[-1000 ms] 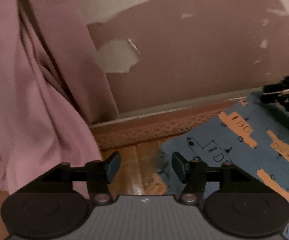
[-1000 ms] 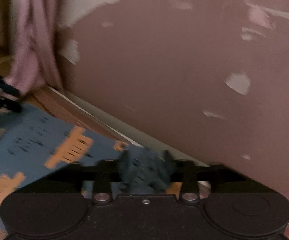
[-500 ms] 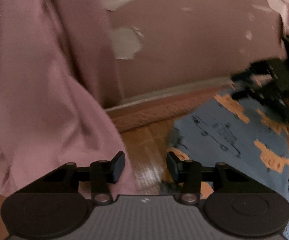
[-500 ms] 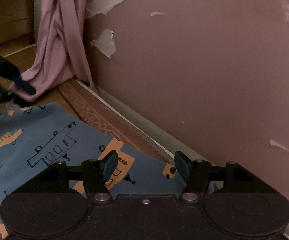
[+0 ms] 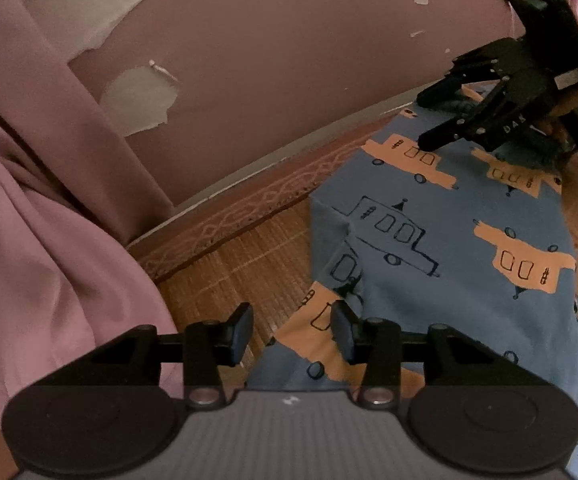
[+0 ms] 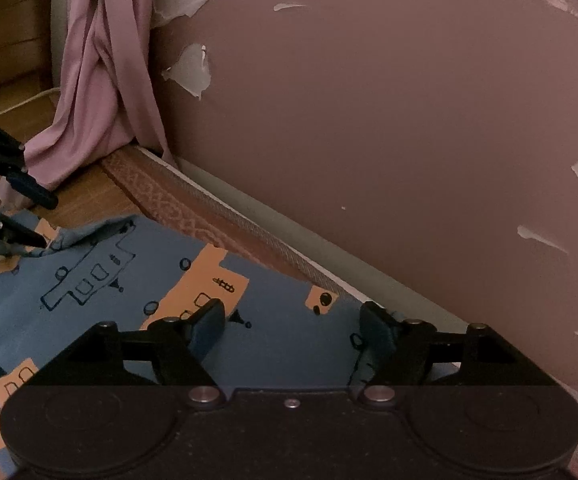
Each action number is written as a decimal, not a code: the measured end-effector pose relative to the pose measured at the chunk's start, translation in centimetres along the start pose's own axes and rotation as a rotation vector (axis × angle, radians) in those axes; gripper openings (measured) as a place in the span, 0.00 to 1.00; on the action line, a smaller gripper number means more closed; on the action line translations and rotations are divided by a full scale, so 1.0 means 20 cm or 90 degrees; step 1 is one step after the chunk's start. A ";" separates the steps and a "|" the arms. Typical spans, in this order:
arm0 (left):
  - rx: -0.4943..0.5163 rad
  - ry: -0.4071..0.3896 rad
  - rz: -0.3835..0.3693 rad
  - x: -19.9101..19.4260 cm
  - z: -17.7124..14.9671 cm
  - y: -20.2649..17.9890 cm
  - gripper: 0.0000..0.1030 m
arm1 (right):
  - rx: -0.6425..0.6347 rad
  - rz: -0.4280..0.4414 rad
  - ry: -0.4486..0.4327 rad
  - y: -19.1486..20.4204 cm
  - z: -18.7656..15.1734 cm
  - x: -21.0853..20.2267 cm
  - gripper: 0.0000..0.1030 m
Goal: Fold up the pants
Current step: 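Move both tools to the pant leg hems and close on the cuffs, then lift the cuffs with both tools and fold them over toward the waistband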
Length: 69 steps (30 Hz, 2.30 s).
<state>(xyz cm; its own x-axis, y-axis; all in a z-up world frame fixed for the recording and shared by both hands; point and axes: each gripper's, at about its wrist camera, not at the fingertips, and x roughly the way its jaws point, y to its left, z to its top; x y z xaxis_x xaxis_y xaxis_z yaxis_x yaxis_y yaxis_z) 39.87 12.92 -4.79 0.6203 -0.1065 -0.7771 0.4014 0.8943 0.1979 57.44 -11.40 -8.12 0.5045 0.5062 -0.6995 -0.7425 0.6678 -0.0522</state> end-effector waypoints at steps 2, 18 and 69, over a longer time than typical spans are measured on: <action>-0.024 0.009 -0.016 0.00 0.01 0.03 0.47 | -0.007 -0.004 0.002 0.00 0.00 0.00 0.75; -0.122 0.007 -0.013 -0.05 0.00 0.07 0.05 | 0.004 0.024 0.035 -0.02 0.08 0.08 0.52; 0.123 -0.070 0.059 -0.84 -0.56 -0.50 0.04 | -0.063 0.034 -0.022 0.98 -0.63 -1.29 0.02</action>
<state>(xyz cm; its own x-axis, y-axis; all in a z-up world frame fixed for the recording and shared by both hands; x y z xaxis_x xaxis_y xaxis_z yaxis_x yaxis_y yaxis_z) 17.92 10.52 -0.37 0.7257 -0.0835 -0.6829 0.4541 0.8038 0.3842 24.41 -18.22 -0.06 0.4766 0.5587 -0.6787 -0.8075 0.5835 -0.0866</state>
